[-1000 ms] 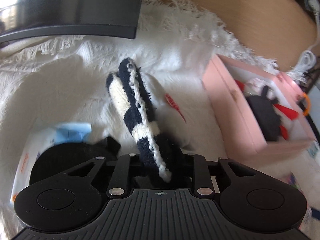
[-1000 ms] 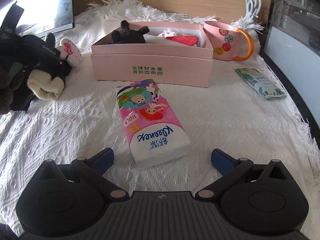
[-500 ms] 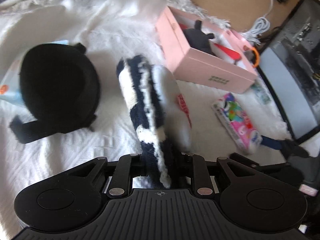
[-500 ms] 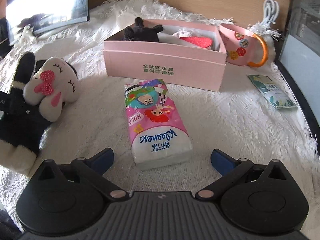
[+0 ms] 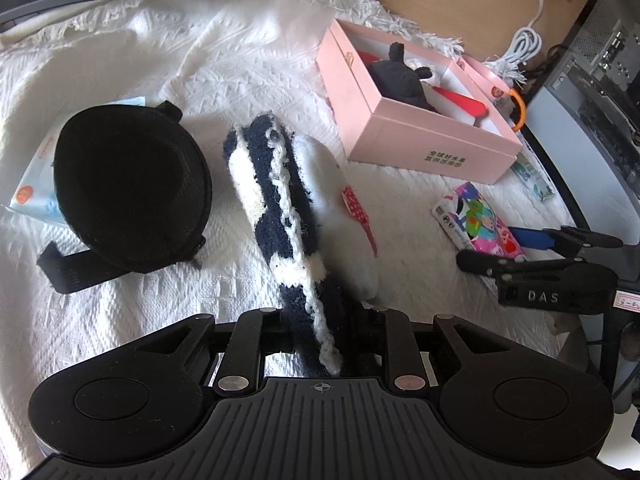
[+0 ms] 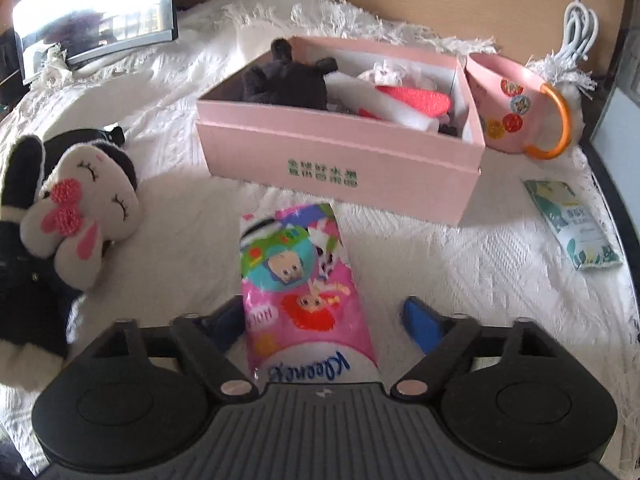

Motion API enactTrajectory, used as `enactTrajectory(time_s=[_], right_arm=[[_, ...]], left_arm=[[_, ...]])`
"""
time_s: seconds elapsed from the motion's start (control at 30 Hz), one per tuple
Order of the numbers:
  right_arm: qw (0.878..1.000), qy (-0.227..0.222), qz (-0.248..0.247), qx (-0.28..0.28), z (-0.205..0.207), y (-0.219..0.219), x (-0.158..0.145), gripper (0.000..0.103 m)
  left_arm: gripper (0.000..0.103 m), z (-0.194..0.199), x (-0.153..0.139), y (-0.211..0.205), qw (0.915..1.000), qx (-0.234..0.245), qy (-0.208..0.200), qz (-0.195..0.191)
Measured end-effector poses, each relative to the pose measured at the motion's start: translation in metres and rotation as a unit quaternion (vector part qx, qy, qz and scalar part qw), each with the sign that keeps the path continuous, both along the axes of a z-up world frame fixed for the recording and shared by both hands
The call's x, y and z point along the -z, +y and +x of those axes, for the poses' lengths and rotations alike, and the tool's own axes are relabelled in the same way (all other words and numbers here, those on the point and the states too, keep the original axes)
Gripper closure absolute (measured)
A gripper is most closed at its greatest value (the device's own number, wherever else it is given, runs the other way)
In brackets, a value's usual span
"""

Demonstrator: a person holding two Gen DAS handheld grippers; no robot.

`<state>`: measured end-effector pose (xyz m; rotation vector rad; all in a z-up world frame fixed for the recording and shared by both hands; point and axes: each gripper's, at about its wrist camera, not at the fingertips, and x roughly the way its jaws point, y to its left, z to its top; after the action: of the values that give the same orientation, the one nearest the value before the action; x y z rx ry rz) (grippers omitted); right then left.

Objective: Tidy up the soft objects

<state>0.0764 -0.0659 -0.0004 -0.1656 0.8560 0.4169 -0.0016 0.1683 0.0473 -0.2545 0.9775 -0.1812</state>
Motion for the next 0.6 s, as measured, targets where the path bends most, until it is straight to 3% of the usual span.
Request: enactTrajectory(time_s=[0.2,0.37,0.47,0.6], right_arm=[[1.000,0.003,-0.005,-0.019,-0.015,0.007,-0.020,0.052],[1.000,-0.002,0.003,-0.011,-0.038,-0.008,-0.044,0.052],[1.000,-0.007,0.019,0.014,-0.049,-0.029,-0.056,0.052],[0.998,-0.022,0.024,0.051,-0.065,-0.054,-0.063,0.052]], left_arm=[[0.080,-0.005,-0.002,-0.001,0.9997,0.019,-0.013,-0.006],[0.081,-0.020,-0.020,-0.018,0.9953,0.092,-0.023,-0.023],[0.081,-0.022,-0.038,-0.029,0.9904,0.124,-0.028,-0.053],[0.081,-0.004,-0.078,-0.046,0.9828,0.154,-0.075,-0.069]])
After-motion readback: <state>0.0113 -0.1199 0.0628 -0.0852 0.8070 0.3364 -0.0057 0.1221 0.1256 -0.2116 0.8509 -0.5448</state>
